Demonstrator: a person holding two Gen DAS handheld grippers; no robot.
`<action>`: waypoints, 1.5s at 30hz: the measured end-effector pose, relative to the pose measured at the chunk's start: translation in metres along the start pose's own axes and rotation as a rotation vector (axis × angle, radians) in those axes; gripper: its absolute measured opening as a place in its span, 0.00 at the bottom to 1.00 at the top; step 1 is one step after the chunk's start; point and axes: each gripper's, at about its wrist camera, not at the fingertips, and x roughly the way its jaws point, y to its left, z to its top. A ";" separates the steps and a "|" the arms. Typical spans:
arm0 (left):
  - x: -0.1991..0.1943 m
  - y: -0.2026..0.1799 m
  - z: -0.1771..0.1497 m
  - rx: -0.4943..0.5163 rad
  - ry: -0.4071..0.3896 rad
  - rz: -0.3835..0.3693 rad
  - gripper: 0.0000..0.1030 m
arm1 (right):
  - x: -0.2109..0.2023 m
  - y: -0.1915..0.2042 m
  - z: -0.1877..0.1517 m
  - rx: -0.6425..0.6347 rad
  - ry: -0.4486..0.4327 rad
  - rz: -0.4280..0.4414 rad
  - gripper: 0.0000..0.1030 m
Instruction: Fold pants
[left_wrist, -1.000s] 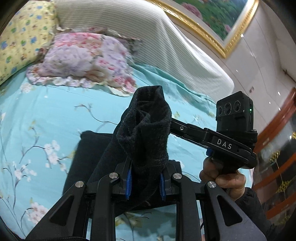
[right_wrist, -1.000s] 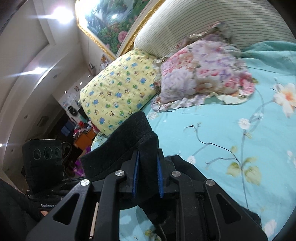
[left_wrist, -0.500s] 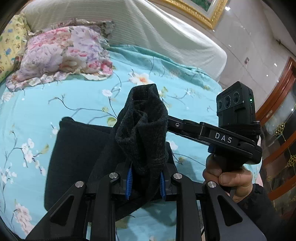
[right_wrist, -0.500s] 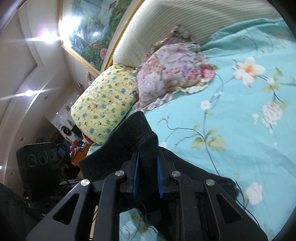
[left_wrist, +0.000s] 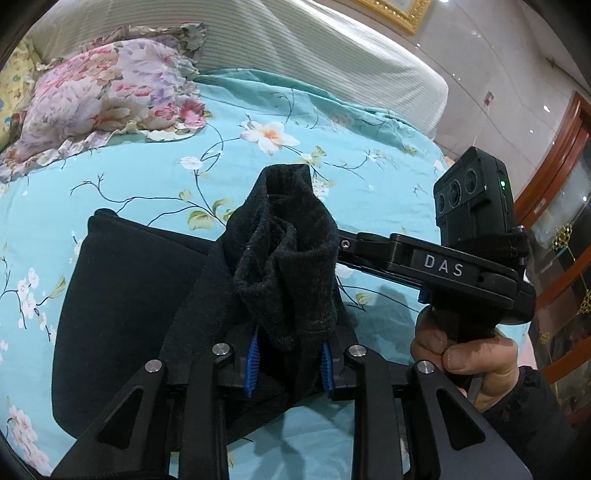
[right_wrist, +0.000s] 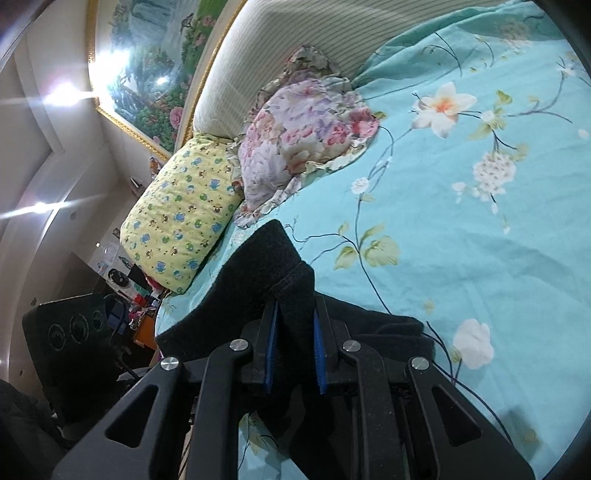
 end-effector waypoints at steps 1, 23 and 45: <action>0.001 -0.001 -0.001 0.004 0.000 -0.002 0.28 | -0.001 -0.001 -0.001 0.000 0.001 -0.009 0.21; -0.007 -0.012 -0.019 0.097 0.019 -0.159 0.72 | -0.052 -0.011 -0.038 0.136 -0.073 -0.315 0.68; -0.056 0.089 -0.008 -0.136 -0.080 -0.089 0.75 | -0.084 0.017 -0.053 0.166 -0.170 -0.421 0.79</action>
